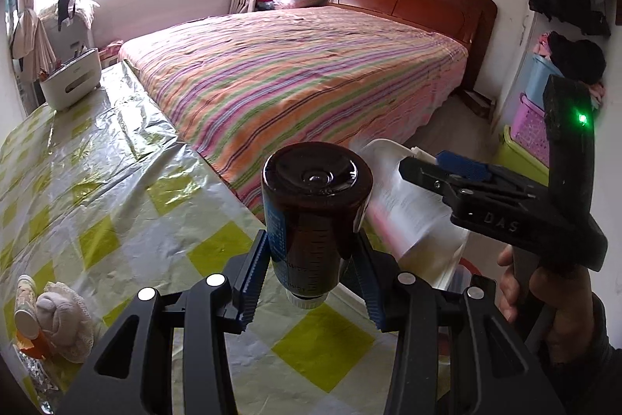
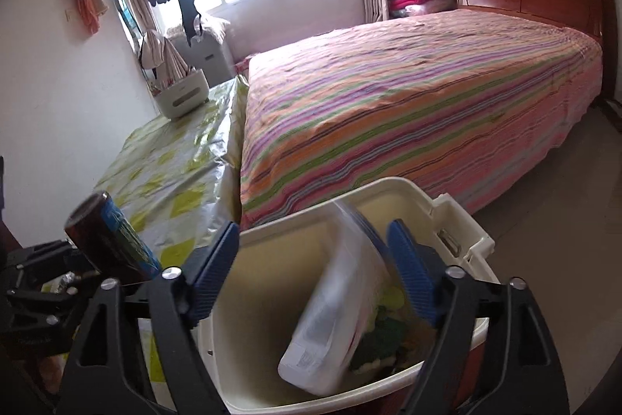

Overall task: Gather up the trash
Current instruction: 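Drop the white box into the bin with the right gripper while the left drops the brown bottle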

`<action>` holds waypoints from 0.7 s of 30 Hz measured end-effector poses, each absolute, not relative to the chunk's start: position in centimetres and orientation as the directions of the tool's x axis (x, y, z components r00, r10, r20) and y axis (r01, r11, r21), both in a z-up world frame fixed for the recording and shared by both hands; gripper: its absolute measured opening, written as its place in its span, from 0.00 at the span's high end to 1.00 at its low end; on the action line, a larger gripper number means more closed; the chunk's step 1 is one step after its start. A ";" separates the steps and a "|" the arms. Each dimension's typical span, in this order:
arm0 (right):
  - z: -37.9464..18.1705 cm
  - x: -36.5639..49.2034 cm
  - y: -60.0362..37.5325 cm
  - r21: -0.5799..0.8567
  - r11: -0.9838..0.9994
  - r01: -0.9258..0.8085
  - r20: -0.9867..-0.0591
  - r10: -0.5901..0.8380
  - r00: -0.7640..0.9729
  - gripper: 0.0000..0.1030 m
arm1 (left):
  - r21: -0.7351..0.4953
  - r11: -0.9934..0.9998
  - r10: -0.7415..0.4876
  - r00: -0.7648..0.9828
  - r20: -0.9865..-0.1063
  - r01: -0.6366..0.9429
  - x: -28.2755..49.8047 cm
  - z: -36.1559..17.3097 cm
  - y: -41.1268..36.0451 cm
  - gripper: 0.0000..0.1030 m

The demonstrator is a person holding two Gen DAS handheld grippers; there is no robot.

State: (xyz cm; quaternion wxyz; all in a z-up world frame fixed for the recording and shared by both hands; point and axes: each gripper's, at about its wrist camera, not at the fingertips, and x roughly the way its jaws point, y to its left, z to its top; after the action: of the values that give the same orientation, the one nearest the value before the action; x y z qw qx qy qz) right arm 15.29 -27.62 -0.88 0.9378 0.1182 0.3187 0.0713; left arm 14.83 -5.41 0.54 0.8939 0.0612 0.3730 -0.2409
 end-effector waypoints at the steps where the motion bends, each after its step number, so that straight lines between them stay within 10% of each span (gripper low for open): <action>1: -0.5 15.2 -27.6 0.273 0.960 -0.055 -0.571 0.208 0.794 0.23 | -0.071 0.876 -0.386 0.605 -0.696 0.476 14.8 0.5 -5.5 0.59; 21: 2.3 12.0 -32.6 0.404 0.913 0.057 -0.407 0.123 0.905 0.22 | -0.069 0.827 -0.434 0.554 -0.710 0.558 15.1 0.2 -10.7 0.59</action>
State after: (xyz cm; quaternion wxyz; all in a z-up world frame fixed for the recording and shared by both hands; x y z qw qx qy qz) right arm 12.04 -32.62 2.26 0.9536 0.2078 0.2170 0.0174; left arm 15.13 -10.73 0.22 0.8777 0.0823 0.3782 -0.2824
